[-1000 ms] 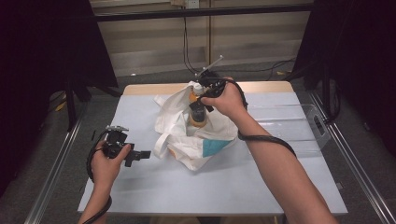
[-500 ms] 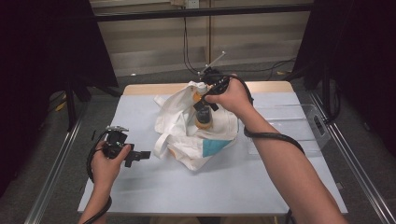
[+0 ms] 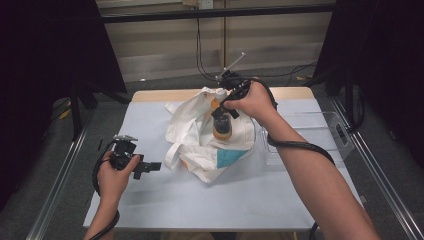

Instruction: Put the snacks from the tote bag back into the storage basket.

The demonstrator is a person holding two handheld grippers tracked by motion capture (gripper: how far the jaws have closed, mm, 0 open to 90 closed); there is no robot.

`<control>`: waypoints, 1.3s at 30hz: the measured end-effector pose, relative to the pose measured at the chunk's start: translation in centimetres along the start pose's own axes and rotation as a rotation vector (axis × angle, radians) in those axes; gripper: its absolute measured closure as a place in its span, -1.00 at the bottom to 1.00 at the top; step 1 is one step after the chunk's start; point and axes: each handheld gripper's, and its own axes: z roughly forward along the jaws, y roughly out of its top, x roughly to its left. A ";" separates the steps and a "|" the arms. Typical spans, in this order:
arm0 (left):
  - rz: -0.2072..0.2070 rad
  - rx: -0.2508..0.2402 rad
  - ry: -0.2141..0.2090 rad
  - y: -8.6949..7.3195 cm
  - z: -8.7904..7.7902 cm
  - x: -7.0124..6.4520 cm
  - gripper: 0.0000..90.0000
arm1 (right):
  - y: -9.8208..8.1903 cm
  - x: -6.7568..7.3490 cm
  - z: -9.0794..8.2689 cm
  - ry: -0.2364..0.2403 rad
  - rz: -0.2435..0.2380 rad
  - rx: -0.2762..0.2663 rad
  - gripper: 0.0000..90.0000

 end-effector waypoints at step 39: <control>0.004 0.008 0.015 -0.1 -0.1 0.0 -0.84 | -1.0 -1.0 -3.7 -0.034 0.017 0.079 -0.32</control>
